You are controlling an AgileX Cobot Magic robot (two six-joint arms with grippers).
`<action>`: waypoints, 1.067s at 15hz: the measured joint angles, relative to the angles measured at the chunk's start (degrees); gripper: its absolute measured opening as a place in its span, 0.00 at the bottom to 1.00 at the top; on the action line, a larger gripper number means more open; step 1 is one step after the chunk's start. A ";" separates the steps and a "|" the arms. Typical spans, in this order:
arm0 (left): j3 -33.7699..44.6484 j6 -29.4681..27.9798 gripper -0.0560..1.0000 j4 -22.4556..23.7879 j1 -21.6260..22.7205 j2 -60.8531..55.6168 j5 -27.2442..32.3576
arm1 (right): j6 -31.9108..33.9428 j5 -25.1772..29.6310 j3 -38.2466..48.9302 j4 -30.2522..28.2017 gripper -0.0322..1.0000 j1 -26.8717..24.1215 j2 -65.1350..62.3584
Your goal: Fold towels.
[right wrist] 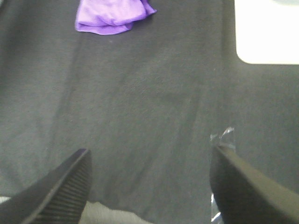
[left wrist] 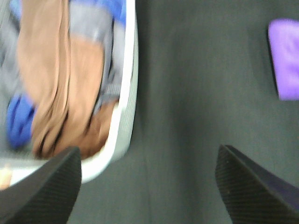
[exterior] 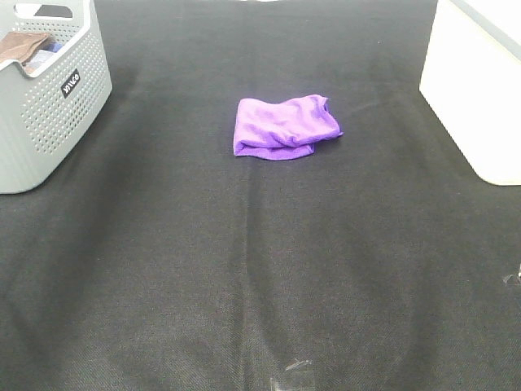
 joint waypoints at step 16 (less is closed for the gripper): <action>63.77 -2.01 0.74 2.29 0.00 -80.96 -5.73 | -5.04 0.34 26.59 -6.82 0.71 0.00 -39.99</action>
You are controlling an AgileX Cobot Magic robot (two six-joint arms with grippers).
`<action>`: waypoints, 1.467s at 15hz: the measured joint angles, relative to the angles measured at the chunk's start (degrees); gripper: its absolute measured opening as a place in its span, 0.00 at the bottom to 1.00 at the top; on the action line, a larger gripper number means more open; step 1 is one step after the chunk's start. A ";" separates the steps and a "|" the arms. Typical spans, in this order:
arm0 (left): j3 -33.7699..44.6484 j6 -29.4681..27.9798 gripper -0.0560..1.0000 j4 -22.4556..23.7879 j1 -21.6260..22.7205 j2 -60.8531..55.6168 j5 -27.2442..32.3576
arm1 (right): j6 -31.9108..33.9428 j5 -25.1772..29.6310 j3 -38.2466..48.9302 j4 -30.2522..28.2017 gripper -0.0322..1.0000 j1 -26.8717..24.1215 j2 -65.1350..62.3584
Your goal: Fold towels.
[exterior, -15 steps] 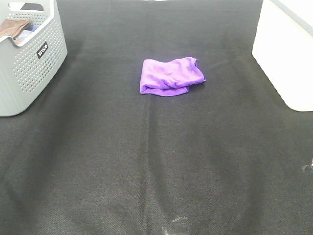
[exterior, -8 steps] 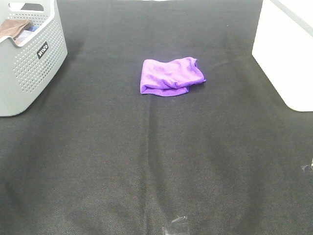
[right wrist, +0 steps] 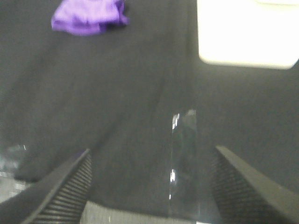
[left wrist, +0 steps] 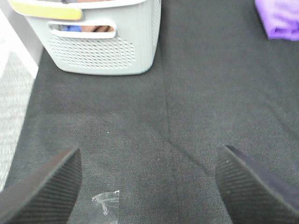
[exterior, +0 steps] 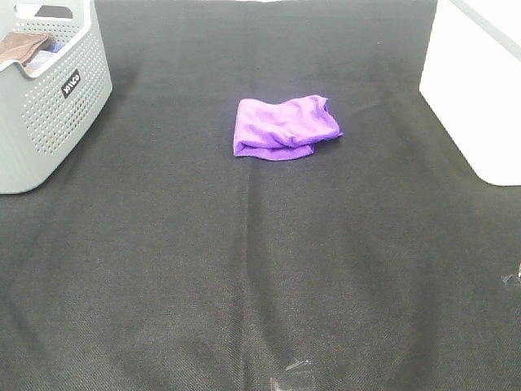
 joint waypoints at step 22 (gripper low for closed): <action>11.80 7.33 0.74 -11.75 2.29 -15.18 -1.83 | -0.69 -6.59 9.51 -0.29 0.71 0.00 0.06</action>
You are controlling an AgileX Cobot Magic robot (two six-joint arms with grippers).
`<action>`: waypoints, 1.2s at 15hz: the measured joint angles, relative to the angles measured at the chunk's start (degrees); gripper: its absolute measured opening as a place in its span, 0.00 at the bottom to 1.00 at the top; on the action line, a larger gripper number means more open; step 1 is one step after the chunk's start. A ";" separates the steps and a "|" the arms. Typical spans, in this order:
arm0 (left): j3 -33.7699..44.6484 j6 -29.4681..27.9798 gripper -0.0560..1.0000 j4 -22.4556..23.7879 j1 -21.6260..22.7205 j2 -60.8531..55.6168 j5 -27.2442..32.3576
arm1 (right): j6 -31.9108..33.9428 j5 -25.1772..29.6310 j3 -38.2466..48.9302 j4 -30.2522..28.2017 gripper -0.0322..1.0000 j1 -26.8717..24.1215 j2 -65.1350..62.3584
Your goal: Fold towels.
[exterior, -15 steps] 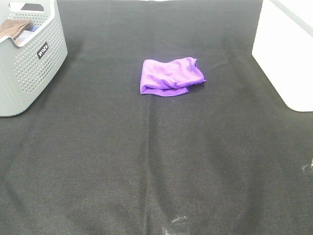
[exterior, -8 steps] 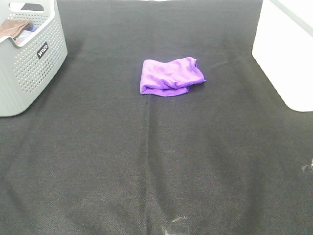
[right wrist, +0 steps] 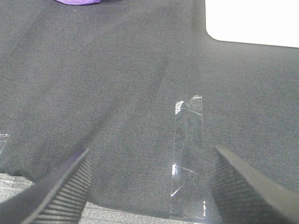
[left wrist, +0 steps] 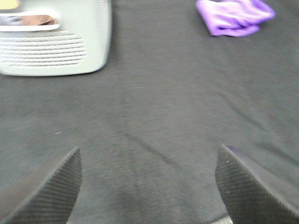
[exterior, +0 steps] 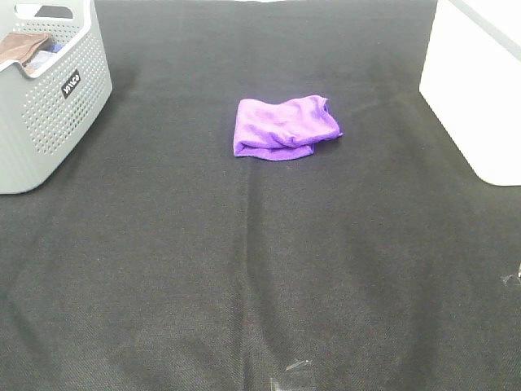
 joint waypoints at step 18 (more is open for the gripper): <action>0.11 0.00 0.74 0.00 8.25 0.00 -0.06 | 0.00 0.00 0.00 0.06 0.71 0.00 0.00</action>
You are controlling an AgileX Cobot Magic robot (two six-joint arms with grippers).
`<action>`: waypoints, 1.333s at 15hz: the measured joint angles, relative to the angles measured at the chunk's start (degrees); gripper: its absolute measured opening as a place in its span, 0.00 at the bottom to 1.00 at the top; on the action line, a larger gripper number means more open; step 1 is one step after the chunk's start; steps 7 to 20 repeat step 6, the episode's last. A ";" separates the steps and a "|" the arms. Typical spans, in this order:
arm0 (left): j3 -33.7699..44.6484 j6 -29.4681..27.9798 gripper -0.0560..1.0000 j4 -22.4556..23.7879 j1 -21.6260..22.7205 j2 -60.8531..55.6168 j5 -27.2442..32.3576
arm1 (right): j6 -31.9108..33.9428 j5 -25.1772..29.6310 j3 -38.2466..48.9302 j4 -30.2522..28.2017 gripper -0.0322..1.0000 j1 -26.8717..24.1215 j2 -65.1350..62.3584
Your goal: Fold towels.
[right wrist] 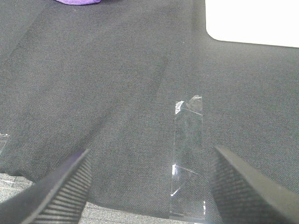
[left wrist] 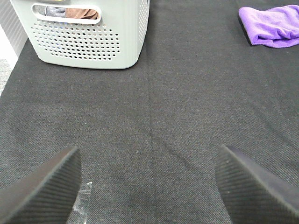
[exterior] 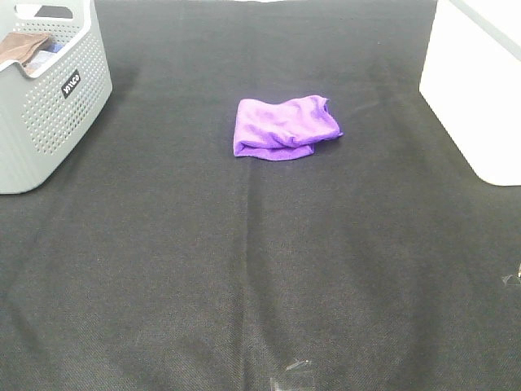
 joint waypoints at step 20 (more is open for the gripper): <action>0.00 0.00 0.74 -0.06 0.00 0.00 0.00 | 0.00 0.00 0.00 0.00 0.71 0.00 0.00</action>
